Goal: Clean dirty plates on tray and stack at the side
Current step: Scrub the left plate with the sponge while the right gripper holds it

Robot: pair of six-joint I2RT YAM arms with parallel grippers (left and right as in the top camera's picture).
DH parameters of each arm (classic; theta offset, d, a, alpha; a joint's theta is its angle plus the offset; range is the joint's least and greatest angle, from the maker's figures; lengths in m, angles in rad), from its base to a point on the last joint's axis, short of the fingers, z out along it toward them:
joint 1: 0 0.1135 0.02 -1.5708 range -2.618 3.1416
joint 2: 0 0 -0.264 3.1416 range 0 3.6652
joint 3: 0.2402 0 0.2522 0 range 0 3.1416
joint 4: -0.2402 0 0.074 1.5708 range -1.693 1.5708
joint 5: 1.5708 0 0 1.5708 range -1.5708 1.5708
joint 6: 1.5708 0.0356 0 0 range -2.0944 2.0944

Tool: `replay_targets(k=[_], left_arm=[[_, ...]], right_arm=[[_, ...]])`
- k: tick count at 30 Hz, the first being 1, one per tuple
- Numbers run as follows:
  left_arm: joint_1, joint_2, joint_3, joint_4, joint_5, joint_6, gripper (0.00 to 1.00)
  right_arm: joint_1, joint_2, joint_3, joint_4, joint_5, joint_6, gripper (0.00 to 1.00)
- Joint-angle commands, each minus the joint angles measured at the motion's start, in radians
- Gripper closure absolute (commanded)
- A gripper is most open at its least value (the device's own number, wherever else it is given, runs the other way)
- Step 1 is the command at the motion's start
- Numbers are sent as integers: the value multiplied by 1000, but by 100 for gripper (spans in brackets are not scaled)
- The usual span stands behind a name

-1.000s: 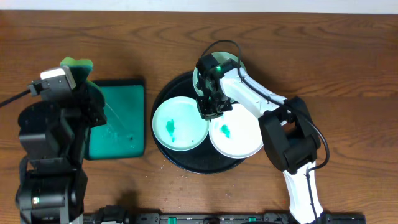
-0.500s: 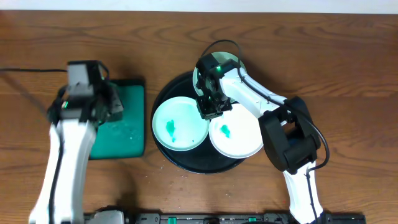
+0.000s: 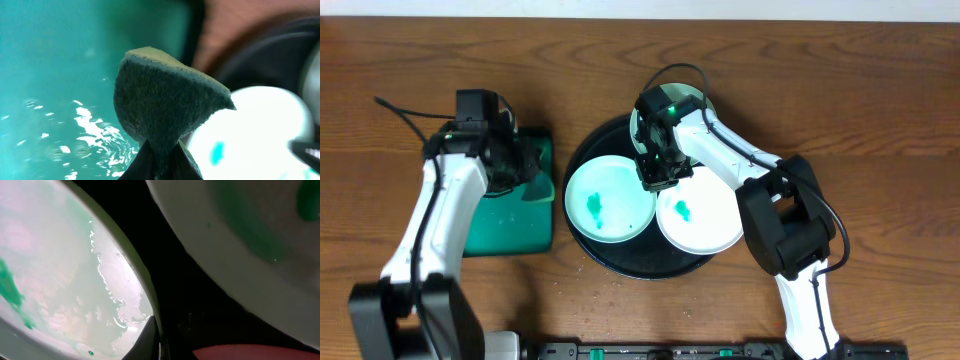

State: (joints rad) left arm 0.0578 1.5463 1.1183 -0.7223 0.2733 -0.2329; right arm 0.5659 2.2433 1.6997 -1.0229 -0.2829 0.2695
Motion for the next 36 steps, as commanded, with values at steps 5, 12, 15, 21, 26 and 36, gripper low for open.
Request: replay_targets(k=[5, 12, 15, 21, 26, 36], left_arm=[[-56, -110, 10, -60, 160, 10, 93], [-183, 5, 10, -48, 145, -47, 93], [-229, 79, 10, -39, 50, -115, 93], [-260, 269, 10, -14, -110, -236, 93], [-265, 407, 10, 14, -61, -261, 93], [-373, 467, 10, 114, 340, -153, 93]], right_arm=[[6, 14, 0, 19, -6, -5, 98], [6, 14, 0, 19, -6, -5, 98], [6, 14, 0, 15, -6, -5, 98], [6, 14, 0, 9, -6, -5, 98], [6, 14, 0, 4, -6, -5, 98], [6, 14, 0, 0, -6, -5, 98]])
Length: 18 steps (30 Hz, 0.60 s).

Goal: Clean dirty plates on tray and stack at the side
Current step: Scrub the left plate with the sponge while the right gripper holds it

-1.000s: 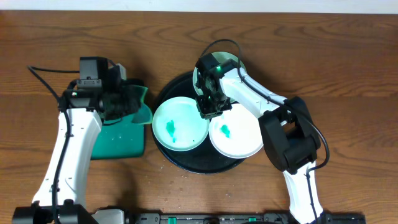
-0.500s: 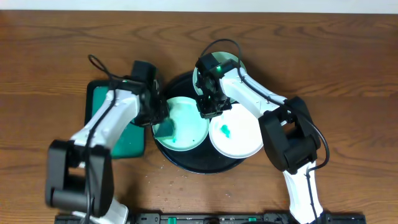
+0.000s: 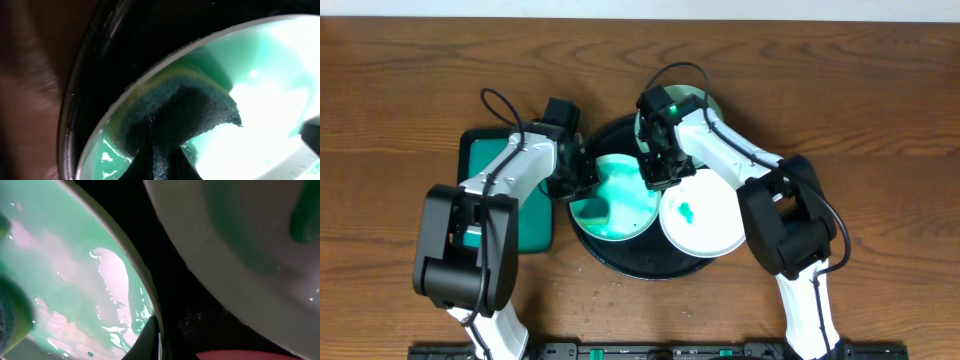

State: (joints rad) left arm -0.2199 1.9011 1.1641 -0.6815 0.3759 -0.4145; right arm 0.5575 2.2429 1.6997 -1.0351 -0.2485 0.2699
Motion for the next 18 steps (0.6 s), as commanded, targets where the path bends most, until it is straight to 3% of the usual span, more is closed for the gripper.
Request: replay_targets(k=[1, 18], left_arm=[[-109, 112, -36, 84, 256, 29, 93], [-174, 112, -36, 226, 470, -21, 93]], right_arm=[[14, 14, 0, 12, -40, -5, 98], [14, 14, 0, 5, -40, -5, 98]])
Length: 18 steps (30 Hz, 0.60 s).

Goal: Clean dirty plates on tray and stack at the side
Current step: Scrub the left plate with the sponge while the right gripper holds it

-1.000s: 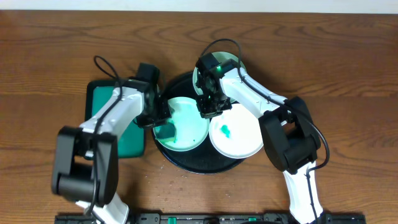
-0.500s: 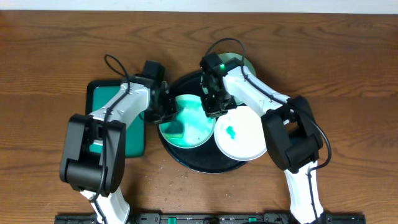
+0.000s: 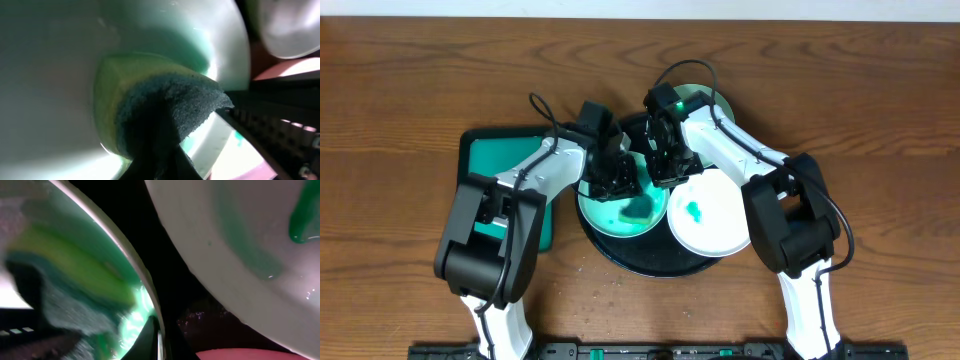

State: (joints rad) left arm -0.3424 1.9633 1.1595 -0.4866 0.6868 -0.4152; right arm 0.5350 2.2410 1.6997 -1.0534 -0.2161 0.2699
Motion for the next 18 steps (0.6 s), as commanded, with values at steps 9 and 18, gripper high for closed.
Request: replay_targets(k=[9, 18], left_arm=[[-40, 50, -32, 211, 12, -193, 93], [13, 49, -31, 16, -531, -223, 93]], right_arm=[[37, 16, 0, -2, -73, -5, 98], [37, 16, 0, -17, -73, -5, 98]])
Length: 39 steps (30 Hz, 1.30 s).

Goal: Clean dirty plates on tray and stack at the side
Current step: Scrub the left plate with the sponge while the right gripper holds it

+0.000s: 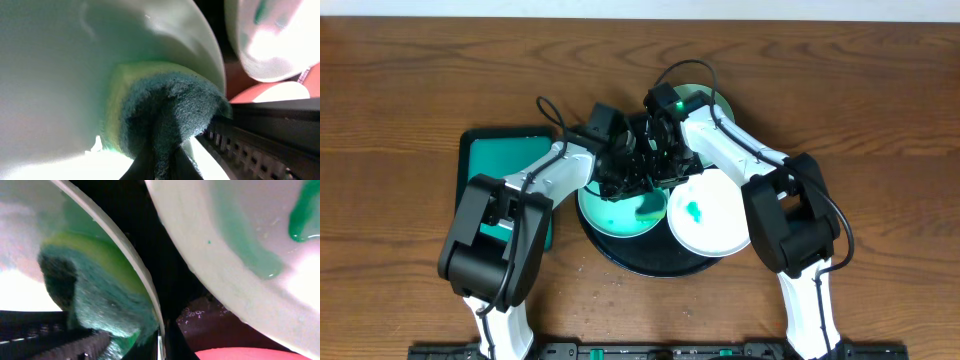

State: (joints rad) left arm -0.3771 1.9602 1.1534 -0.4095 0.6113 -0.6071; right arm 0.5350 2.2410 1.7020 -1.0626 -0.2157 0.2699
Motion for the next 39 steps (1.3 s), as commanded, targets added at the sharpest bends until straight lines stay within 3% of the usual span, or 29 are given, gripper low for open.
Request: replay_targets(k=[1, 16, 25, 29, 33, 35, 39], left_arm=[[54, 52, -25, -80, -497, -31, 93], [76, -56, -21, -227, -926, -30, 93], [75, -138, -21, -311, -1023, -15, 93], [72, -137, -22, -391, -865, 32, 93], [65, -137, -22, -397, -404, 223, 93], [54, -137, -22, -394, -274, 267, 93], [24, -137, -22, -366, -137, 292, 93]], right_arm=[[37, 16, -3, -7, -73, -4, 98], [37, 16, -3, -3, -73, -1, 98], [37, 16, -3, -3, -73, -1, 98], [37, 16, -3, -4, -72, -1, 98], [37, 16, -3, -3, -72, -1, 98], [37, 16, -3, -4, -73, -1, 98], [37, 16, -3, -5, -73, -1, 98]])
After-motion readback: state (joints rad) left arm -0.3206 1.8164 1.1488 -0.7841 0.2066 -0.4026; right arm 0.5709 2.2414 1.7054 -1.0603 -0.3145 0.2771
